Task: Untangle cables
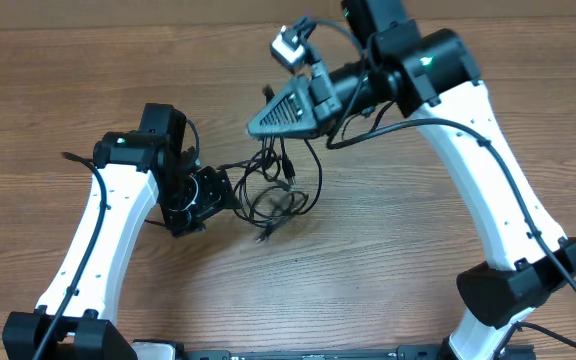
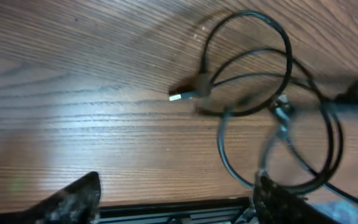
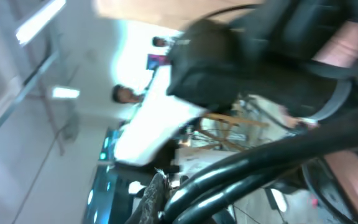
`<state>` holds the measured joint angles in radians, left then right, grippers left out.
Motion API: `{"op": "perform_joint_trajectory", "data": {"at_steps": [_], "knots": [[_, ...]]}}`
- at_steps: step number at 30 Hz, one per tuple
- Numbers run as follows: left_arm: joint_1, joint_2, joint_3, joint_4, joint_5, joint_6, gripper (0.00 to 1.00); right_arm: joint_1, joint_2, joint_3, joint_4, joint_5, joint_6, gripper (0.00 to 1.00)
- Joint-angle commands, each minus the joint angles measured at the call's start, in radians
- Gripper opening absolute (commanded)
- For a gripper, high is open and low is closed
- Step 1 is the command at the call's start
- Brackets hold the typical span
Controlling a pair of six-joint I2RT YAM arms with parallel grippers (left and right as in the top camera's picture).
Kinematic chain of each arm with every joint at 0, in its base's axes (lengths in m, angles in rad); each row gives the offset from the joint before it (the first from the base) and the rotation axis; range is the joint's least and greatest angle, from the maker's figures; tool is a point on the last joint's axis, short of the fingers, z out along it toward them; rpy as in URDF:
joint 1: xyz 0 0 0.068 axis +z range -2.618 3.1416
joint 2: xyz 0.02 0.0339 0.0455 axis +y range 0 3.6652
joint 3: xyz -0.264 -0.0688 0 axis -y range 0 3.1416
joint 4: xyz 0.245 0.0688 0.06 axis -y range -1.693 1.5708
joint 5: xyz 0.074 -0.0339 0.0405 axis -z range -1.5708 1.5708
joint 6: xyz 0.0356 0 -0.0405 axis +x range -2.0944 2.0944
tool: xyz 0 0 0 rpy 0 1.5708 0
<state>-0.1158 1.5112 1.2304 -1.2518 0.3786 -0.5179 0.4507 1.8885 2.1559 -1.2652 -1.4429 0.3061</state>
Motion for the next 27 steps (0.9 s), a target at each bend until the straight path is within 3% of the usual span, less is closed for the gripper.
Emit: {"op": "perform_joint_trajectory", "data": {"at_steps": [1, 5, 10, 18, 19, 20, 21, 23, 25, 27], "knots": [[-0.020, 0.006, 0.001, 0.020, 0.012, -0.003, 0.64, -0.010, -0.031, 0.087, 0.008, -0.127, 0.039, 0.04], [-0.032, 0.006, -0.013, 0.038, 0.006, -0.003, 0.48, -0.012, -0.036, 0.140, 0.046, -0.107, 0.039, 0.04], [-0.031, 0.006, -0.013, 0.032, 0.003, 0.002, 0.07, -0.014, -0.038, 0.141, -0.032, 0.154, 0.038, 0.04], [-0.013, 0.006, -0.013, 0.007, 0.005, 0.025, 0.05, -0.013, -0.037, 0.141, -0.331, 1.177, 0.099, 0.04], [-0.013, 0.006, -0.013, 0.006, 0.008, 0.025, 0.10, -0.013, -0.037, 0.141, -0.358, 1.213, 0.117, 0.04], [-0.013, 0.006, -0.013, 0.005, 0.023, 0.025, 0.22, -0.013, -0.037, 0.140, -0.381, 1.220, 0.120, 0.04], [-0.013, 0.006, -0.013, 0.007, 0.045, 0.025, 0.45, -0.013, -0.037, 0.140, -0.401, 1.203, 0.120, 0.04], [-0.014, 0.006, -0.013, 0.021, 0.098, 0.025, 0.77, -0.012, -0.037, 0.140, -0.414, 1.143, 0.119, 0.04], [-0.015, 0.006, -0.013, 0.048, 0.198, 0.025, 0.92, -0.007, -0.037, 0.140, -0.417, 1.050, 0.108, 0.04], [-0.015, 0.006, -0.013, 0.068, 0.277, 0.024, 0.95, 0.004, -0.037, 0.140, -0.415, 0.967, 0.068, 0.04]]}}
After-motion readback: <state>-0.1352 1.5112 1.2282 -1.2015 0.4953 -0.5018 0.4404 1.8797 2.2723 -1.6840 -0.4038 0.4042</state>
